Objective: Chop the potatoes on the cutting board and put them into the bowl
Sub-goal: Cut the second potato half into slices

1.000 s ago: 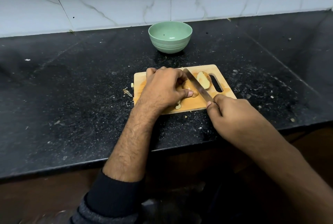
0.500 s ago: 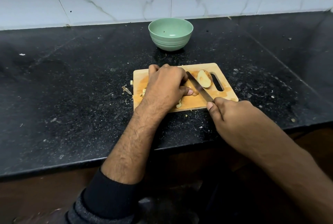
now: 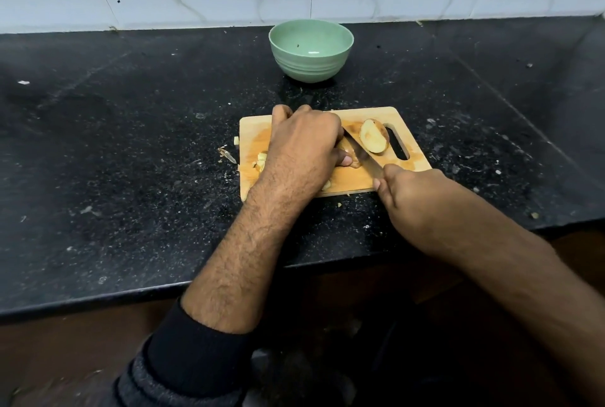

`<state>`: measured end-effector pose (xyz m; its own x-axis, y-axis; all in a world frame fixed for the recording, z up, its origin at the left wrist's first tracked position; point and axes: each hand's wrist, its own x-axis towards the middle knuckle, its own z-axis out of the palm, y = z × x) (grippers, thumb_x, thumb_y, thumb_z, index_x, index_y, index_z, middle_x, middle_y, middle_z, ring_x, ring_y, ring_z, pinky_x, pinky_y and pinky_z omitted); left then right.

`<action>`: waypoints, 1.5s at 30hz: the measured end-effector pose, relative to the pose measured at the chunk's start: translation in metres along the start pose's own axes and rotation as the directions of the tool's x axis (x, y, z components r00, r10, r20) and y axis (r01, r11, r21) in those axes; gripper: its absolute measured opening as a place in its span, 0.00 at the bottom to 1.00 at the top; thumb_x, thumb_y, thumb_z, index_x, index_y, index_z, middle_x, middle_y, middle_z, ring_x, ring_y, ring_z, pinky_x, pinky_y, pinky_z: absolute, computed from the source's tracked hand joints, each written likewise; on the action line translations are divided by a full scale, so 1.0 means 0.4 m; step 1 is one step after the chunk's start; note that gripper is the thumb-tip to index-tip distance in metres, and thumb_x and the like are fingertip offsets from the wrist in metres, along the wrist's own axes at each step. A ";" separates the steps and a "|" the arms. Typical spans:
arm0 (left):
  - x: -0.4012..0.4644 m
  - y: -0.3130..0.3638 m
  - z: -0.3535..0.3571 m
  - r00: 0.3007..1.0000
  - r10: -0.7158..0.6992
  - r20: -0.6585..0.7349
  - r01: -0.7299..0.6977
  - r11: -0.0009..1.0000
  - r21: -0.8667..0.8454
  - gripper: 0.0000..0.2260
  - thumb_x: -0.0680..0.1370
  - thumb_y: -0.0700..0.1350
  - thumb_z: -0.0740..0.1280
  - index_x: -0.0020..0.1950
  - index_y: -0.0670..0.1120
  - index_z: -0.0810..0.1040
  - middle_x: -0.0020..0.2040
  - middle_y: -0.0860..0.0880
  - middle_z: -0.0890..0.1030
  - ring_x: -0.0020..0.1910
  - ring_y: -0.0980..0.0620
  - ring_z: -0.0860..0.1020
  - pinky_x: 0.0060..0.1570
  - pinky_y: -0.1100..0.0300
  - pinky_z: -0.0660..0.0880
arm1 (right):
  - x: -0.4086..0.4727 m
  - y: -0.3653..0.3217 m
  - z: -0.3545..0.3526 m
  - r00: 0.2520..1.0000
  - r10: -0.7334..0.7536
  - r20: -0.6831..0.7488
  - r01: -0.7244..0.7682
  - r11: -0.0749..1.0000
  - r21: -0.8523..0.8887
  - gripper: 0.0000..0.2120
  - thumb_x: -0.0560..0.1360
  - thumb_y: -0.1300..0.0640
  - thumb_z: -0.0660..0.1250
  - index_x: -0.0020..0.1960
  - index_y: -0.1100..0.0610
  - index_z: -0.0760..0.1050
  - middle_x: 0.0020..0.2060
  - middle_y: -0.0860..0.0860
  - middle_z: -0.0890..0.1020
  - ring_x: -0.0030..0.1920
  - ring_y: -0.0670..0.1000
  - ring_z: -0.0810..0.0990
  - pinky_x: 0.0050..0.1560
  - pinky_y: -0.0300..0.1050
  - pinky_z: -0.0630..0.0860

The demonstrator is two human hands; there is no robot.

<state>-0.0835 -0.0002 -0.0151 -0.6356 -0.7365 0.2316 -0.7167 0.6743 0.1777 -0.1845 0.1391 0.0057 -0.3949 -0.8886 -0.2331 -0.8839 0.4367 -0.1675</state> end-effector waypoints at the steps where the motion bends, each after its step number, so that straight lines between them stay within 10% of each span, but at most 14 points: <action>1: -0.003 -0.002 0.002 1.000 -0.008 -0.008 0.008 1.000 -0.029 0.14 0.74 0.59 0.72 0.55 0.54 0.82 0.52 0.53 0.81 0.60 0.51 0.72 0.60 0.50 0.58 | -0.004 0.005 -0.001 1.000 0.002 0.015 -0.002 1.000 -0.005 0.14 0.86 0.44 0.48 0.55 0.52 0.67 0.39 0.53 0.74 0.43 0.54 0.78 0.40 0.48 0.71; 13: -0.040 -0.007 0.009 0.998 0.043 -0.047 -0.045 0.998 -0.033 0.19 0.78 0.61 0.68 0.66 0.57 0.75 0.59 0.54 0.78 0.64 0.50 0.71 0.63 0.48 0.59 | -0.147 0.058 -0.047 0.987 0.019 0.161 -0.015 0.999 -0.029 0.15 0.86 0.44 0.49 0.44 0.48 0.64 0.37 0.50 0.77 0.31 0.45 0.75 0.28 0.38 0.67; 25: -0.042 -0.020 0.012 0.988 0.100 -0.117 -0.103 0.995 -0.018 0.18 0.77 0.65 0.65 0.58 0.54 0.78 0.56 0.54 0.79 0.61 0.51 0.72 0.59 0.49 0.59 | -0.025 -0.025 0.020 0.997 0.072 0.029 -0.073 0.997 0.021 0.18 0.86 0.44 0.48 0.65 0.54 0.69 0.37 0.51 0.69 0.46 0.56 0.73 0.48 0.52 0.75; 45: -0.033 -0.013 0.019 0.988 -0.009 -0.152 -0.008 0.993 -0.116 0.15 0.70 0.63 0.69 0.47 0.55 0.75 0.47 0.59 0.79 0.55 0.54 0.72 0.59 0.50 0.61 | -0.096 0.015 0.032 0.989 0.103 -0.101 -0.108 0.993 -0.044 0.17 0.86 0.45 0.46 0.64 0.50 0.69 0.34 0.46 0.68 0.31 0.44 0.63 0.32 0.46 0.63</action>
<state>-0.0736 0.0056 -0.0264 -0.5778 -0.7262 0.3725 -0.6732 0.6821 0.2855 -0.1713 0.1776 0.0015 -0.5075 -0.8484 -0.1509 -0.8460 0.5238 -0.0994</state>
